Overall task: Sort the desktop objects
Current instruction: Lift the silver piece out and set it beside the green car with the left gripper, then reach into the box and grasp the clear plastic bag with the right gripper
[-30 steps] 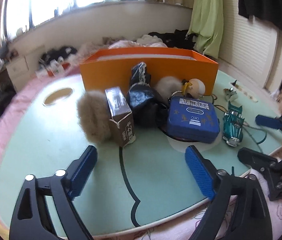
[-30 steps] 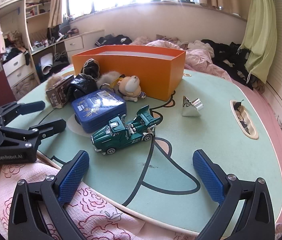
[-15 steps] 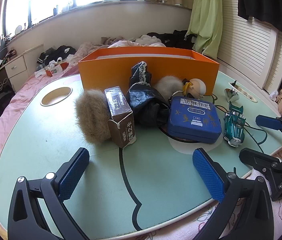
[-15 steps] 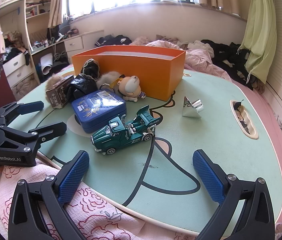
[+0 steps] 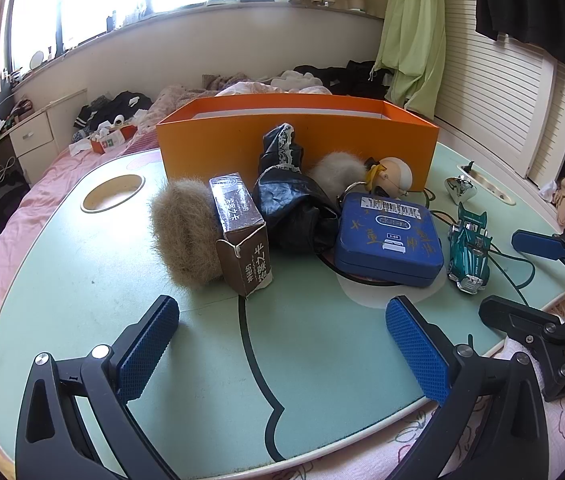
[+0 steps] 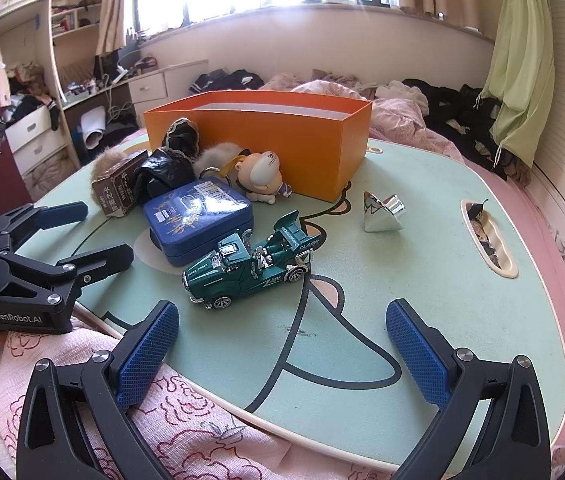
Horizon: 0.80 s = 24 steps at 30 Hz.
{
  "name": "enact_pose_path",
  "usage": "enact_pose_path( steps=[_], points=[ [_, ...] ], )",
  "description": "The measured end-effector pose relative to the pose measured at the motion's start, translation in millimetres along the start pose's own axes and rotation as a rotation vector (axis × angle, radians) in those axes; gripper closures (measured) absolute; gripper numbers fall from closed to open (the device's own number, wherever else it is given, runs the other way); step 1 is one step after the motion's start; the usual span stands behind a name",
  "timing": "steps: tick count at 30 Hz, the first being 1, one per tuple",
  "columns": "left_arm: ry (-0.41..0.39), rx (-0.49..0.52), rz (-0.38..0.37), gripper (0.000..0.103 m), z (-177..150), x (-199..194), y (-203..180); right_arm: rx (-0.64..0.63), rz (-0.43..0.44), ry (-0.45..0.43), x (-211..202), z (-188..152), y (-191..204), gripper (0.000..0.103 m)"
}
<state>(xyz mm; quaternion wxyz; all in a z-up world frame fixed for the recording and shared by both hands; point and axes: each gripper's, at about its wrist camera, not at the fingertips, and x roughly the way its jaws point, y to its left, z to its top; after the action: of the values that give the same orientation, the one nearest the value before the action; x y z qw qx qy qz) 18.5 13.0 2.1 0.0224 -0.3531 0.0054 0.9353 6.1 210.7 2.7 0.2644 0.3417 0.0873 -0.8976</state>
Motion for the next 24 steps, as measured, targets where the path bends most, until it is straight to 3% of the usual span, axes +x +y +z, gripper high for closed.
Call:
enact_pose_path(
  steps=[12,17,20,24],
  points=[
    [0.0,-0.001,-0.002,0.0,-0.1,1.9,0.8,0.036,-0.004,0.004,-9.5,-2.0,-8.6,0.0],
    [0.0,-0.001,-0.003,0.0,1.2,2.5,-0.2,0.163,0.095,-0.077,-32.6,18.0,-31.1,0.0],
    [0.0,-0.001,-0.004,0.0,1.0,2.4,-0.2,0.181,0.114,-0.103,-42.4,49.1,-35.0,0.01],
    [0.0,0.0,-0.003,0.0,0.8,2.2,-0.8,0.134,0.095,-0.085,-39.6,101.9,-28.7,0.032]
  ],
)
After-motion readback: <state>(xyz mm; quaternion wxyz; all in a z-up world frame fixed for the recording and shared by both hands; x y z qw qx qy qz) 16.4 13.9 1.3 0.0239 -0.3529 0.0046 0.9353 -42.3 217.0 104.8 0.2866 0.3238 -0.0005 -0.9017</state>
